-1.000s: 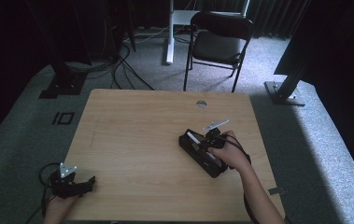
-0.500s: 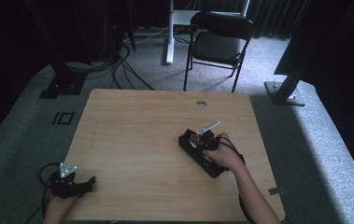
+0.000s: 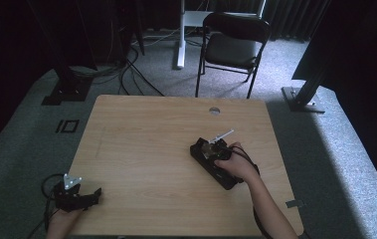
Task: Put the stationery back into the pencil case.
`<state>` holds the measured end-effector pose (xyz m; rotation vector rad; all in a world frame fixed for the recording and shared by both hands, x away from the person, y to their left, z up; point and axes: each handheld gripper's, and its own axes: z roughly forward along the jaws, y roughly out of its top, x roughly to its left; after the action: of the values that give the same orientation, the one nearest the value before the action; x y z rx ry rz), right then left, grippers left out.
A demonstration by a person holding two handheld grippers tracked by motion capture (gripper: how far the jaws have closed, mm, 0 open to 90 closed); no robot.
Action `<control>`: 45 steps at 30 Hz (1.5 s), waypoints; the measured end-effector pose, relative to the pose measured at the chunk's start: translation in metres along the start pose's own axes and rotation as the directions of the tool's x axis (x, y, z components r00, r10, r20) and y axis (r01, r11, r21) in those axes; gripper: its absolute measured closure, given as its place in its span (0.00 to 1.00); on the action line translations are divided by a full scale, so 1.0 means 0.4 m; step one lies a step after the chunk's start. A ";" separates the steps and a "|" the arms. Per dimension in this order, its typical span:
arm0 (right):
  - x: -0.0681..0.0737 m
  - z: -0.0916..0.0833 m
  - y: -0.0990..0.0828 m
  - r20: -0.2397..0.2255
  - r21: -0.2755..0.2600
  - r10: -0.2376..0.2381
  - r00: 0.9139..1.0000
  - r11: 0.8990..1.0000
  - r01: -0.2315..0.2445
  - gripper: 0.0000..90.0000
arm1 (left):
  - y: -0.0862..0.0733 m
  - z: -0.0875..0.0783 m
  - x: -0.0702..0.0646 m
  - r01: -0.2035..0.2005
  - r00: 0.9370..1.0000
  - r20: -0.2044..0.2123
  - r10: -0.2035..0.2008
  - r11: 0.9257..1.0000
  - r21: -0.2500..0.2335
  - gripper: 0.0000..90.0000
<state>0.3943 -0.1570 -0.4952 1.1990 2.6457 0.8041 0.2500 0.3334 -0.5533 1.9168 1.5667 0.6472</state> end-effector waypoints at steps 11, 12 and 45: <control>-0.010 -0.062 0.014 -0.002 -0.080 -0.002 1.000 0.997 0.002 0.80 | 0.000 0.000 0.000 0.000 1.000 0.000 0.000 1.000 0.000 0.01; -0.011 -0.069 0.016 0.003 -0.085 -0.003 1.000 0.996 0.003 0.80 | 0.000 0.000 0.000 0.000 1.000 0.000 0.000 1.000 0.000 0.01; -0.084 -0.207 -0.036 0.066 -0.306 0.126 0.990 0.947 -0.100 0.68 | 0.000 0.000 0.000 0.000 1.000 0.000 0.000 1.000 0.000 0.01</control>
<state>0.3810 -0.2238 -0.4355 1.2757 2.2966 1.1036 0.2501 0.3334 -0.5533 1.9169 1.5666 0.6473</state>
